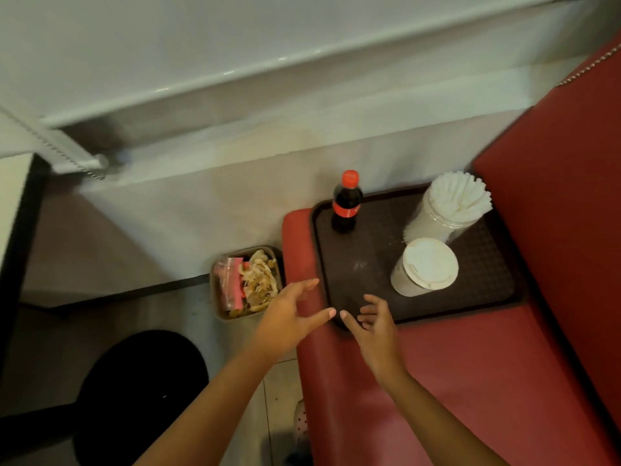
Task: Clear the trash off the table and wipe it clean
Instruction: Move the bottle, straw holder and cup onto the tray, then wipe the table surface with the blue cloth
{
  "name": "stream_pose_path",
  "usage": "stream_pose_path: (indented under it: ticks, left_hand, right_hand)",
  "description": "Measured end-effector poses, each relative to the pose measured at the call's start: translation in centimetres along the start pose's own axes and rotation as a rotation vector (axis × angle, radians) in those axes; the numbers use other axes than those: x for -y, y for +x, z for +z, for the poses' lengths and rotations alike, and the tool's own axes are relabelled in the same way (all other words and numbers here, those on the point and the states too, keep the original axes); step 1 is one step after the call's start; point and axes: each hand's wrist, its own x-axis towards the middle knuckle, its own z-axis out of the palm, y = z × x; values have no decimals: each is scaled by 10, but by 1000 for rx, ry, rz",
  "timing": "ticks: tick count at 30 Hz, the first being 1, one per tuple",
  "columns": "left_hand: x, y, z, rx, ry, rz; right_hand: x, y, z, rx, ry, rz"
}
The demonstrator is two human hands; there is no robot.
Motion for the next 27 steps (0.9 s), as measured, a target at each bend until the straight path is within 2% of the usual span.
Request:
stream_pose_path:
  ticks: [6, 12, 19, 22, 27]
  left_hand:
    - [-7, -54, -46, -152, -56, 54]
    - [-31, -141, -90, -326, -145, 104]
    - [-45, -286, -154, -661, -146, 191]
    - [-31, -367, -174, -833, -184, 147]
    - [4, -498, -180, -1065, -260, -45]
  right_hand:
    - [61, -31, 33, 43, 22, -149]
    - [127, -98, 49, 139, -12, -310]
    - [193, -217, 81, 342, -8, -565]
    - [209, -281, 103, 464, -1, -648]
    - [218, -390, 142, 744, -30, -692]
